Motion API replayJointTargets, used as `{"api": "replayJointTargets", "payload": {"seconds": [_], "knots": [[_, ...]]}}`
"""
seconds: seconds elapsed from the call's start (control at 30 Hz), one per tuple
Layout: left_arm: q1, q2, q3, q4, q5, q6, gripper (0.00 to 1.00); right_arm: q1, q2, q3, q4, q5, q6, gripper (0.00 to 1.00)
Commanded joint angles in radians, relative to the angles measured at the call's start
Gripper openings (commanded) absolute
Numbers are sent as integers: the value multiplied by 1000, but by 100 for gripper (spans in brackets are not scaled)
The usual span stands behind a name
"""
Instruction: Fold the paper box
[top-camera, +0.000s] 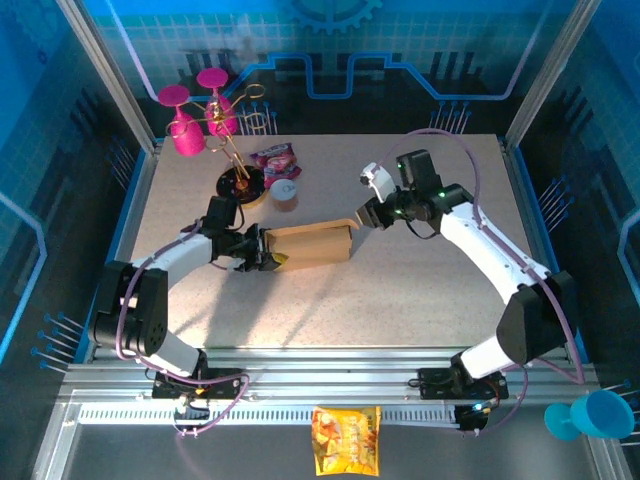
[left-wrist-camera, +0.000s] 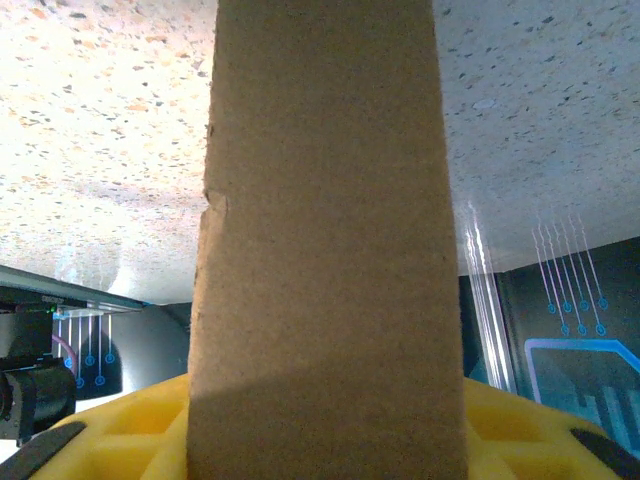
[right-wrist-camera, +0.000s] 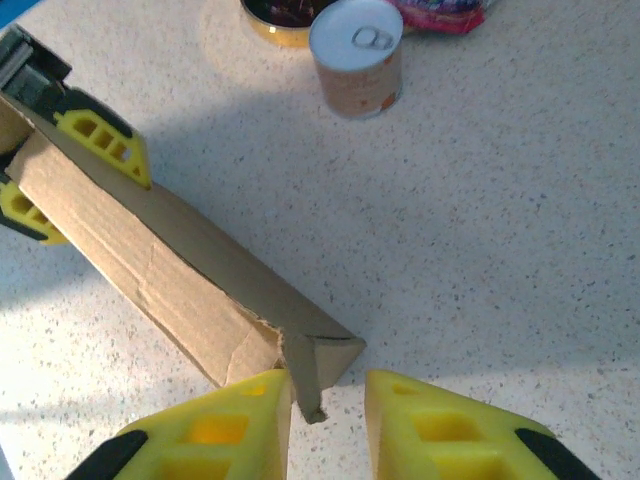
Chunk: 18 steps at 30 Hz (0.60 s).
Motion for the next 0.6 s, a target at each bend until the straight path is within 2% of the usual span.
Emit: {"api": "replayJointTargets", "payload": {"seconds": [0.0, 0.13, 0.3, 0.57], "knots": [[14, 37, -6, -130, -93, -246, 10, 44, 37, 65, -113, 63, -50, 26], [14, 41, 4, -142, -96, -237, 10, 53, 73, 101, -158, 104, -50, 25], [14, 52, 11, -139, -95, -235, 10, 58, 108, 129, -185, 86, -57, 21], [16, 65, 28, -138, -93, -232, 10, 66, 125, 142, -196, 64, -52, 22]]}}
